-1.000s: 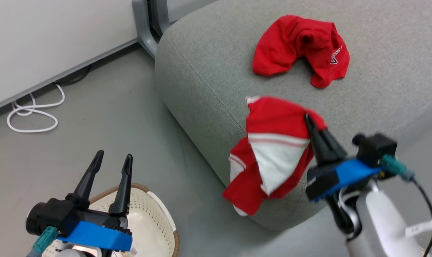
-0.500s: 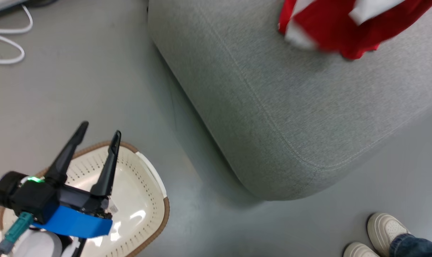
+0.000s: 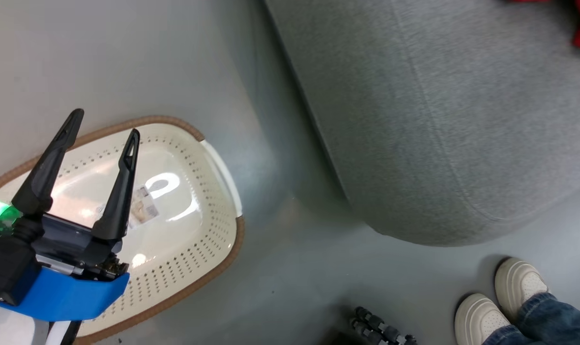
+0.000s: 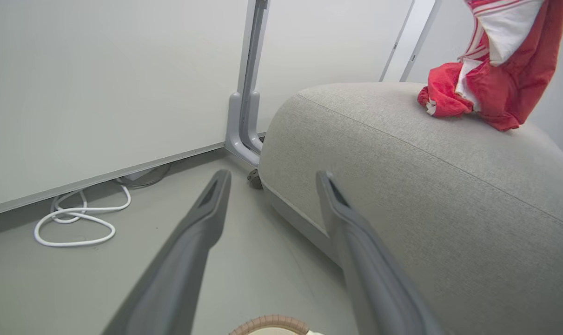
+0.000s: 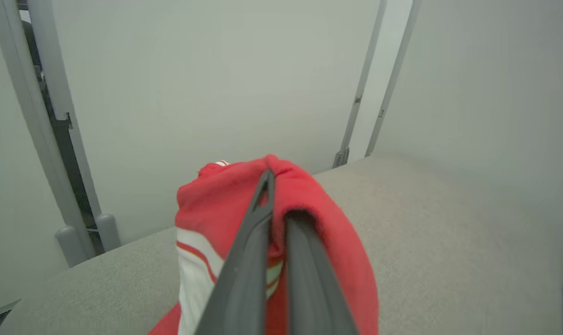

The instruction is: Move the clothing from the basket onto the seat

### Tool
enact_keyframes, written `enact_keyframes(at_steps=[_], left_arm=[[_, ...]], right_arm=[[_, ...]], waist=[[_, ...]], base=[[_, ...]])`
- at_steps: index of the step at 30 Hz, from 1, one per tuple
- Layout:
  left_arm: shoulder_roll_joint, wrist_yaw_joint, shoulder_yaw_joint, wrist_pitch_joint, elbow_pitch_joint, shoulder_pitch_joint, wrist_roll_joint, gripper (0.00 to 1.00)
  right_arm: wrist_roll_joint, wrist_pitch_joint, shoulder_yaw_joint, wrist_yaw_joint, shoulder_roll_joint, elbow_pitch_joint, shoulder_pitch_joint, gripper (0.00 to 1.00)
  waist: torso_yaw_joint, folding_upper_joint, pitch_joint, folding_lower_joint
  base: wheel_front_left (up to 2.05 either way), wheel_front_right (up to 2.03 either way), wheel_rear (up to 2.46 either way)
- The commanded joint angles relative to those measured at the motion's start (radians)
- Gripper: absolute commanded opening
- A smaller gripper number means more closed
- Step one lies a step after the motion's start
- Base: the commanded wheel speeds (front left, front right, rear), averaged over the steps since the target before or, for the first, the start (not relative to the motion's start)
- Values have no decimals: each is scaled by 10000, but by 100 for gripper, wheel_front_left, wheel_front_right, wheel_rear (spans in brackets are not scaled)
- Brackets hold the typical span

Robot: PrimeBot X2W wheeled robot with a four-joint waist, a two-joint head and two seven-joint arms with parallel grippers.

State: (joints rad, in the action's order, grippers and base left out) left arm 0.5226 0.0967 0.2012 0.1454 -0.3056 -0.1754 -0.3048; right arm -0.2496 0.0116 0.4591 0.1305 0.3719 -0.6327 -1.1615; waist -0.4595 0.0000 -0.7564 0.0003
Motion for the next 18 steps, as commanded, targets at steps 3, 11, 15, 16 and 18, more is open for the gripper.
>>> enact_keyframes(at_steps=[3, 11, 15, 16, 18], left_arm=[[-41, -79, -48, 127, -128, -169, -62, 100], [-196, -118, -2, 543, 283, -138, -192, 100], [-370, -79, 119, 723, 537, -257, -219, 100], [-460, -55, 192, 788, 671, -287, -266, 100], [-642, -7, 345, 908, 956, -342, -308, 100]], right_arm=[[374, 34, 494, 3, 6, -1036, 435, 0], [818, 344, 1110, 3, 10, -2618, 600, 100], [1113, 503, 992, 3, 58, -2926, 675, 100], [1212, 533, 894, 3, 94, -3004, 714, 100], [1508, 570, 577, 2, 271, -3132, 922, 100]], waist=[[630, 0, -512, -3], [1008, 0, -198, -3], [1148, 0, 154, -3], [1213, 0, 316, -3], [1357, 0, 709, -3]], base=[[0, 0, 0], [0, 0, 0], [0, 0, 0], [0, 0, 0], [0, 0, 0]])
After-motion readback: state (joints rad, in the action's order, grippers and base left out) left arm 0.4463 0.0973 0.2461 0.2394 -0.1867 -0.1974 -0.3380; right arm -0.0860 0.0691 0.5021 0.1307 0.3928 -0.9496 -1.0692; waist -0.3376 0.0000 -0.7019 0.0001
